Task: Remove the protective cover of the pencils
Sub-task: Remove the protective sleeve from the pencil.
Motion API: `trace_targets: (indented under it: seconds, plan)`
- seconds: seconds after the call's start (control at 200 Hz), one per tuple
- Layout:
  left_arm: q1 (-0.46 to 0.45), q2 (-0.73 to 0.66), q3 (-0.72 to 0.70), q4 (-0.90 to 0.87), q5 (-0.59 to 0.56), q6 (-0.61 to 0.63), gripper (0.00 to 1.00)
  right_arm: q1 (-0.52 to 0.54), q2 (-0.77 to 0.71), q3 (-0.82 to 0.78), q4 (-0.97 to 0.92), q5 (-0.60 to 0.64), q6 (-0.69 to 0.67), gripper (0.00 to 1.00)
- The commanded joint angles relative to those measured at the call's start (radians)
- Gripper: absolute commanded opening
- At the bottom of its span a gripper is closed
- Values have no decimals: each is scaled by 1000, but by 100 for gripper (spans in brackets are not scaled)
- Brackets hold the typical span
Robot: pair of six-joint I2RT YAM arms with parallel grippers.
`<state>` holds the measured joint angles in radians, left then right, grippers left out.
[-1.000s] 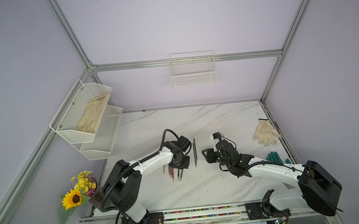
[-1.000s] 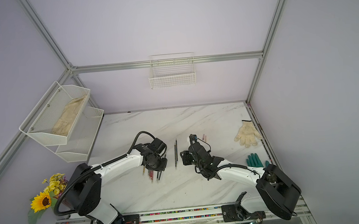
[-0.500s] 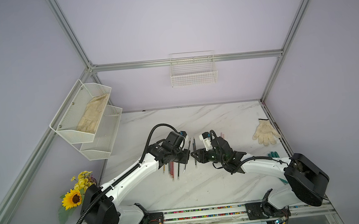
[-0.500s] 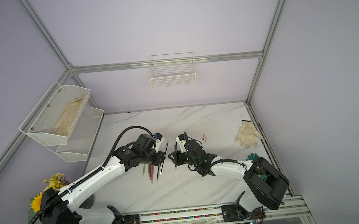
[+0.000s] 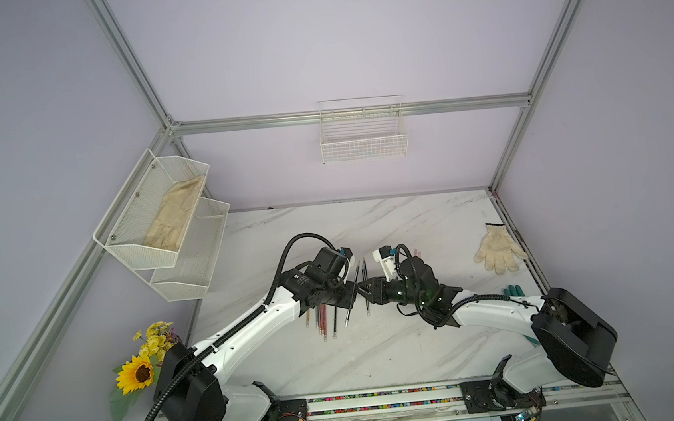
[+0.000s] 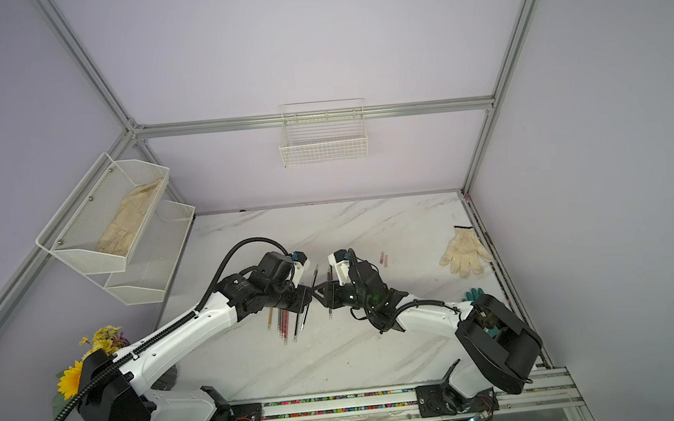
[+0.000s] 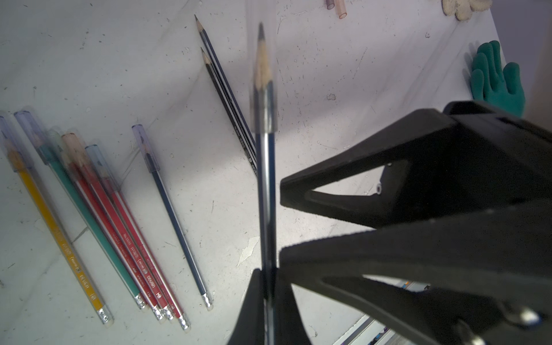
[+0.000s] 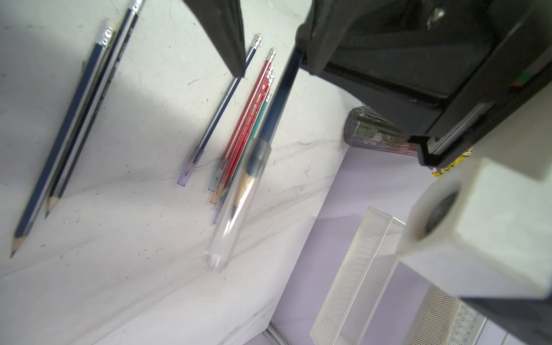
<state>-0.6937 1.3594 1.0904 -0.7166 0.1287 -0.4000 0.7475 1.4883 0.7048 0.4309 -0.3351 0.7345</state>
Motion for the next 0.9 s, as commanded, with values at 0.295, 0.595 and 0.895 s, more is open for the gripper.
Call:
trace_targets:
  seconds: [0.295, 0.595, 0.895]
  plan:
    - [5, -28, 19, 39, 38, 20, 1, -40, 67, 64, 114, -61, 143, 23]
    - [6, -31, 11, 42, 5, 20, 37, -43, 90, 78, 124, -96, 186, 0]
    - [6, -17, 11, 48, -1, 21, 48, -53, 58, 59, 166, -102, 262, 0]
